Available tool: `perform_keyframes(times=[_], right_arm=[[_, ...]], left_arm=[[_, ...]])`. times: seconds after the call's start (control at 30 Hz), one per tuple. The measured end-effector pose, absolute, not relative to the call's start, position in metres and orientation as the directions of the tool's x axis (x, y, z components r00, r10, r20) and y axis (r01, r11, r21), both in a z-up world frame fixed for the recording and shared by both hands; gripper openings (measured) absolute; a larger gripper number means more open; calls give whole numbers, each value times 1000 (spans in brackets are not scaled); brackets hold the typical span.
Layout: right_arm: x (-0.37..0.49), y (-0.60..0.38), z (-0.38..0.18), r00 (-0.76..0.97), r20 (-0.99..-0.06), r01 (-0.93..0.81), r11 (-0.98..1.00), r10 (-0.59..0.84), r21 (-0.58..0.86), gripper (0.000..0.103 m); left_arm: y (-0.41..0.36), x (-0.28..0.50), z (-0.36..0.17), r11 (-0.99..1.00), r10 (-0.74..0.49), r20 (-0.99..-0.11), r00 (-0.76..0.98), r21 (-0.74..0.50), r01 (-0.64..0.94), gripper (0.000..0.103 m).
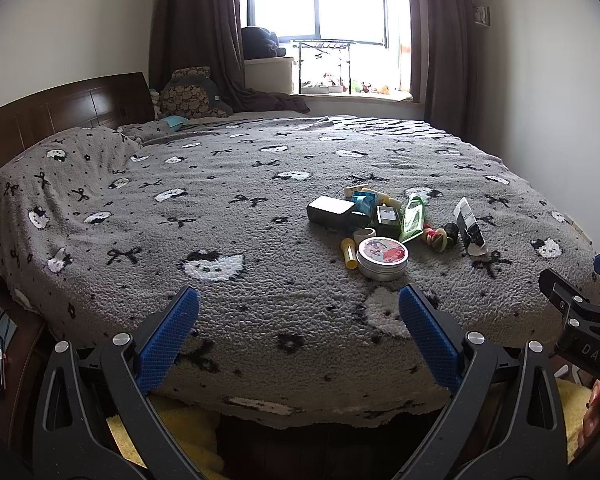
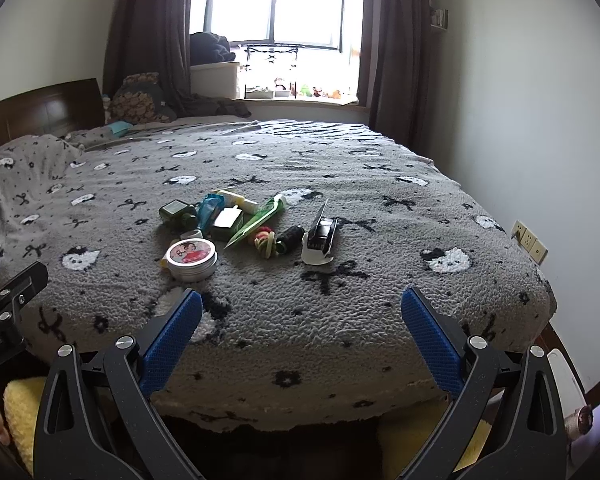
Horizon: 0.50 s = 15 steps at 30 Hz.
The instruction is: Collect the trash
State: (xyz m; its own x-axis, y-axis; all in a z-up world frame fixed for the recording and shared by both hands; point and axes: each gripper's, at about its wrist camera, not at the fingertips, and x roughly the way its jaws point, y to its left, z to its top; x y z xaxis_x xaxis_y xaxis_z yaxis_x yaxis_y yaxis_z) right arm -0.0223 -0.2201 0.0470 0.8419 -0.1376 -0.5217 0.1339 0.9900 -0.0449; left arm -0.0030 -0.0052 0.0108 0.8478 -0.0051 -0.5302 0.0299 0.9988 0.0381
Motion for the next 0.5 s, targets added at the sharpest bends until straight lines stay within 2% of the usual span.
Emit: perform_keyframes(times=[0.5], right_arm=[[-22,-220,47,842,-521,136,990,-140,-46,100]], left_arm=[[-4,-3,11,999,-6,-528,849,38,31,95]])
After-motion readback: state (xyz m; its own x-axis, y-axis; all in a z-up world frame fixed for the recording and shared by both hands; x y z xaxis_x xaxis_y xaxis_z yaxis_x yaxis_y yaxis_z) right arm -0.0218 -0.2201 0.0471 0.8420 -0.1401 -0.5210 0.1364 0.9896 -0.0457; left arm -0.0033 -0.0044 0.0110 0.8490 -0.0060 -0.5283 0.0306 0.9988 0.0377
